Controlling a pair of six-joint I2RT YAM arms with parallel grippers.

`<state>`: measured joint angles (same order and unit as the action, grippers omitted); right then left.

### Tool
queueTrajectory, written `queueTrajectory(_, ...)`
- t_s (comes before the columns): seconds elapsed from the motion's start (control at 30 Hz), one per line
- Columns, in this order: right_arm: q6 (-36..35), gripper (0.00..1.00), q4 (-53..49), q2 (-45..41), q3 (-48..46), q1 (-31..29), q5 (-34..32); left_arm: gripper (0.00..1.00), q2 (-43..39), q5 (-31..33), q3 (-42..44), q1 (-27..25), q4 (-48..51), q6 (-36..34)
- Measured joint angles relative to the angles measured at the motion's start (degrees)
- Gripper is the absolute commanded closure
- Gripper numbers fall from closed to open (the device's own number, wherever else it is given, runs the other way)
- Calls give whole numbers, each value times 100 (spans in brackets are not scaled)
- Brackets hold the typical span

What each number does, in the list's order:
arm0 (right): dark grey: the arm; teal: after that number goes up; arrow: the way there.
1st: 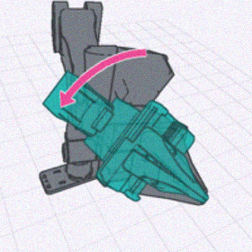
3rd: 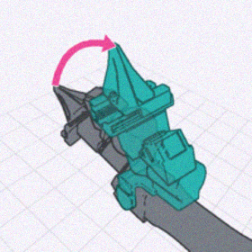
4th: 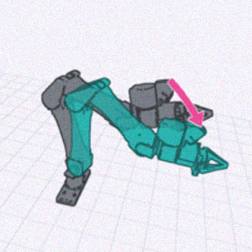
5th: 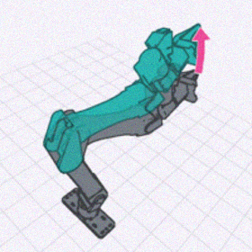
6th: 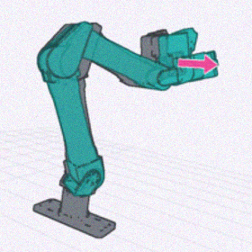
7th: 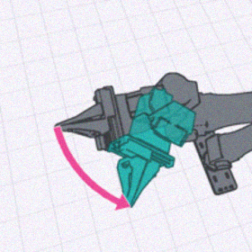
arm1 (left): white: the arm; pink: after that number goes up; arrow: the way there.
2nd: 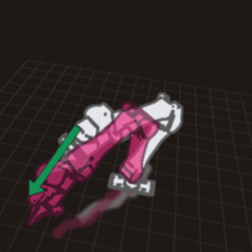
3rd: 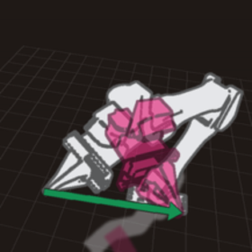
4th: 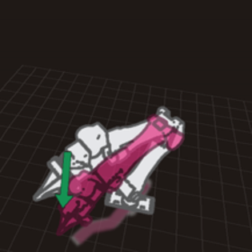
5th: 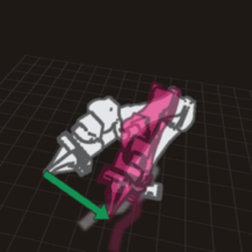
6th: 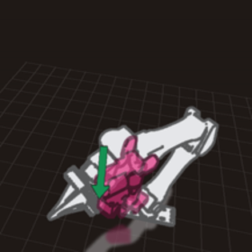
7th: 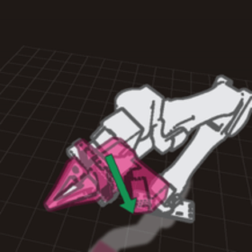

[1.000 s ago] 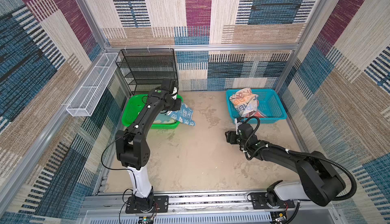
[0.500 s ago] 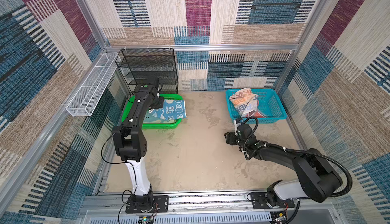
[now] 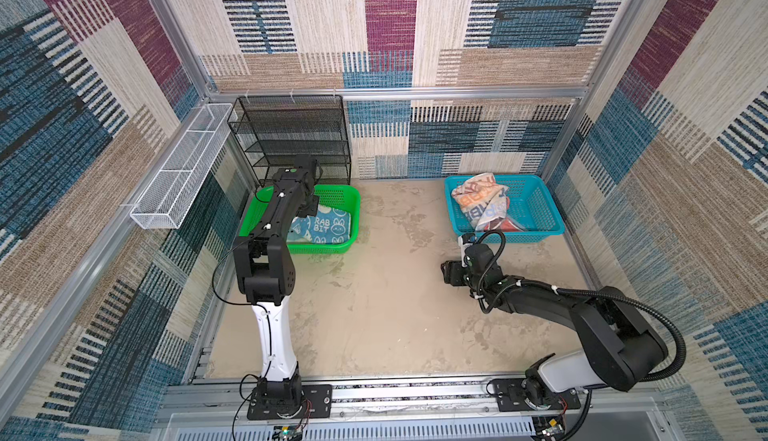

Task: Fold and stack the towels
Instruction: 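Carry the blue towel into the green basket with left gripper while right draws back, then open the left gripper and withdraw it from the green basket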

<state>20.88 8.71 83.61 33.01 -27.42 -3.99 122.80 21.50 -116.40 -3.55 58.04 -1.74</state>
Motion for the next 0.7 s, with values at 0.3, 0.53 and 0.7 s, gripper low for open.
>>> queueTrajectory(0.3, 2, 24, -52, -122, 0, -4, 52, 2, 103, 485, 0, 4, 4, 52)
queueTrajectory(0.53, 4, 23, -90, -149, -4, -4, 52, 1, -245, 413, 87, -2, -11, 101)
queueTrajectory(0.7, 9, 22, -92, -146, -2, -4, 55, 2, -881, -11, 671, -74, -249, 203)
